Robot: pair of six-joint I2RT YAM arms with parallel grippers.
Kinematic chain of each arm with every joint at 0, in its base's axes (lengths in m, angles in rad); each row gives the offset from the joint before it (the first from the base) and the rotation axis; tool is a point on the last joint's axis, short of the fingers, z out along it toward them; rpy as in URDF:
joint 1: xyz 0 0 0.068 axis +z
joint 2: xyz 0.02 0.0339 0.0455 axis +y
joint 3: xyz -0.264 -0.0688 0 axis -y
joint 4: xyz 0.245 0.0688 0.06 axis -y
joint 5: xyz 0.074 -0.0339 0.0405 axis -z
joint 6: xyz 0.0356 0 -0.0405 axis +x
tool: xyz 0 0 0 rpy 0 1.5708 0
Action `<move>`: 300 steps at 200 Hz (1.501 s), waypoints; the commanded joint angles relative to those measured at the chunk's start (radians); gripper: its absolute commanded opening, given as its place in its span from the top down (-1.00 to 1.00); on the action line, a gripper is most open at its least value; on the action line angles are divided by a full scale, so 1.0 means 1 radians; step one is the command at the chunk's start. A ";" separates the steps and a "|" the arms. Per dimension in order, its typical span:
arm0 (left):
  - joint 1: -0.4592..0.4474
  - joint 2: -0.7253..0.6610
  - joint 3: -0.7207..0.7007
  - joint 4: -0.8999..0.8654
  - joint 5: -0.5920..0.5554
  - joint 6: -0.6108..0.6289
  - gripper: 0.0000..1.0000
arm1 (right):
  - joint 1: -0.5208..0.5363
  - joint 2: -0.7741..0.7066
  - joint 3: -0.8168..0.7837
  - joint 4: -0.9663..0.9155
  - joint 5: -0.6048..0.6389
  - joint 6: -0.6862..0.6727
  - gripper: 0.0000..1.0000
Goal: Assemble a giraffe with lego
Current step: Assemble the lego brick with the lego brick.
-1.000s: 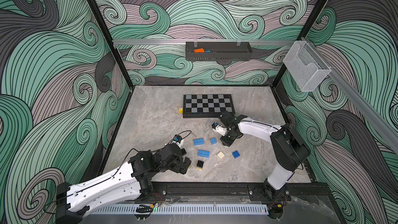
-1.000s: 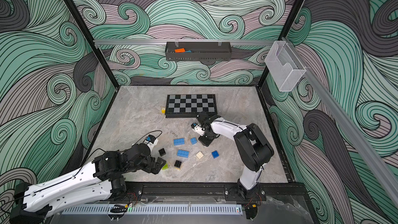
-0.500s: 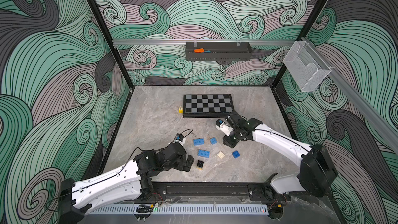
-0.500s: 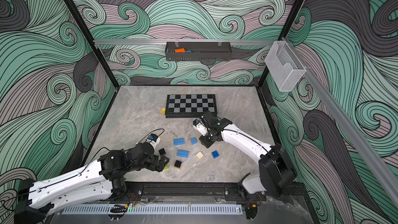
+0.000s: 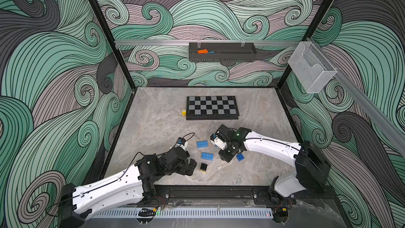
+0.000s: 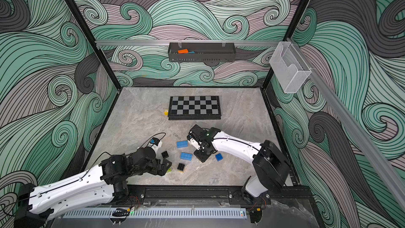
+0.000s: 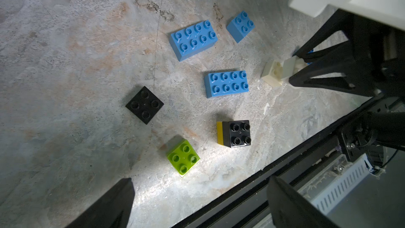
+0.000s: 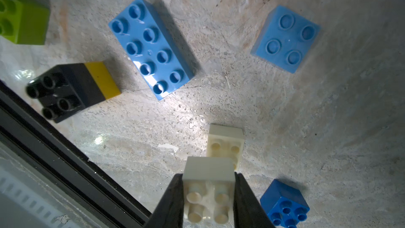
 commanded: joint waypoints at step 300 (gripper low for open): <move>0.000 0.006 -0.002 -0.006 0.010 0.046 -0.97 | 0.010 0.153 0.046 -0.042 0.066 0.061 0.52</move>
